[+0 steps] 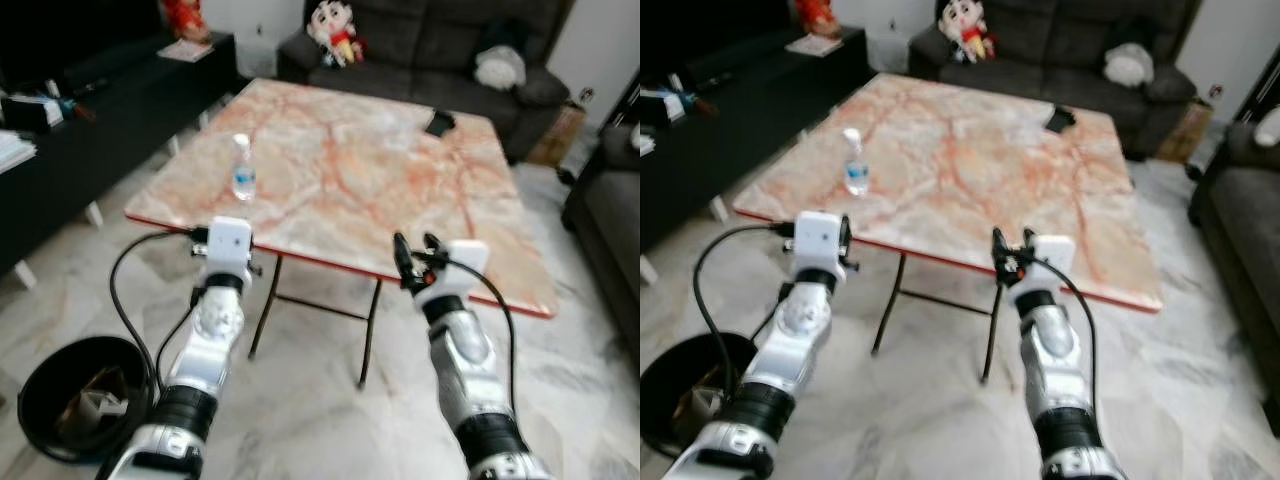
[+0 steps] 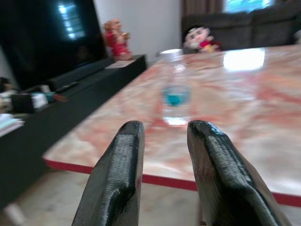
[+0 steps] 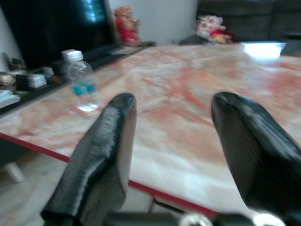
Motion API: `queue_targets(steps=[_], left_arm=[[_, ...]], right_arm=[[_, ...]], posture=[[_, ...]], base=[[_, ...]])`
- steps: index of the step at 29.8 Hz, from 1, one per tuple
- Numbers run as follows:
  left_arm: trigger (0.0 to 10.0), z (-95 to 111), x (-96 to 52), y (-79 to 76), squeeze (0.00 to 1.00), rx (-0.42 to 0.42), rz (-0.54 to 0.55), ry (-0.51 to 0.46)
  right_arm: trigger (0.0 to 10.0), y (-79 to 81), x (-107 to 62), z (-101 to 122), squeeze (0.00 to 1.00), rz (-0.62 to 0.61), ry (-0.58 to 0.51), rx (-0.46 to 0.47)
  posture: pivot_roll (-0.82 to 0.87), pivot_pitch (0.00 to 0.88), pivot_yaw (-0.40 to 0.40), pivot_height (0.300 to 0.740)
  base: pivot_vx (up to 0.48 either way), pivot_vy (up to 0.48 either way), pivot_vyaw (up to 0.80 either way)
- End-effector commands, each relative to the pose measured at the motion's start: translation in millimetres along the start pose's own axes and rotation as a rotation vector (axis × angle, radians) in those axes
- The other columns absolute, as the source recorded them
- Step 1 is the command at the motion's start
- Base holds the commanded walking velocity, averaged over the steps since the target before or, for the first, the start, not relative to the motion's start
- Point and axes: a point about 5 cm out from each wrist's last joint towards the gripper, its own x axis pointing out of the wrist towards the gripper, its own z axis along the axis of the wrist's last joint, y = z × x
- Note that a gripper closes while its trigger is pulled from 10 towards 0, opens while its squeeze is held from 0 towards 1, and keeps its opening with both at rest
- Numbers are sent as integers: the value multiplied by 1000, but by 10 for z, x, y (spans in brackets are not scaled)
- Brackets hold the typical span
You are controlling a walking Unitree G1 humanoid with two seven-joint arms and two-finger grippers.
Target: Picking trash to rubbish bin
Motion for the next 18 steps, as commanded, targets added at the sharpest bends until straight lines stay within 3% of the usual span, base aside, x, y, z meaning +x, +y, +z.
queue_targets(steps=[1, 3, 5, 18], left_arm=[[10000, 58, 5, -108, 0, -15, -25, -14], [10000, 61, 8, -112, 0, -15, -26, -15], [10000, 64, 12, -115, 0, -15, -26, -16], [10000, 107, 29, -124, 0, -17, -30, -35]], right_arm=[[10000, -112, -12, 67, 0, -30, -24, -25], [10000, -115, -13, 64, 0, -32, -22, -20], [10000, -130, -13, 51, 0, -44, -16, 9], [10000, -119, -2, 72, 0, -29, -25, -22]], posture=[[108, 0, -105, 740], [111, 0, -105, 740], [111, 0, -105, 740], [112, 0, -102, 740]], base=[[480, 0, 800], [480, 0, 800], [480, 0, 0], [480, 0, 45]])
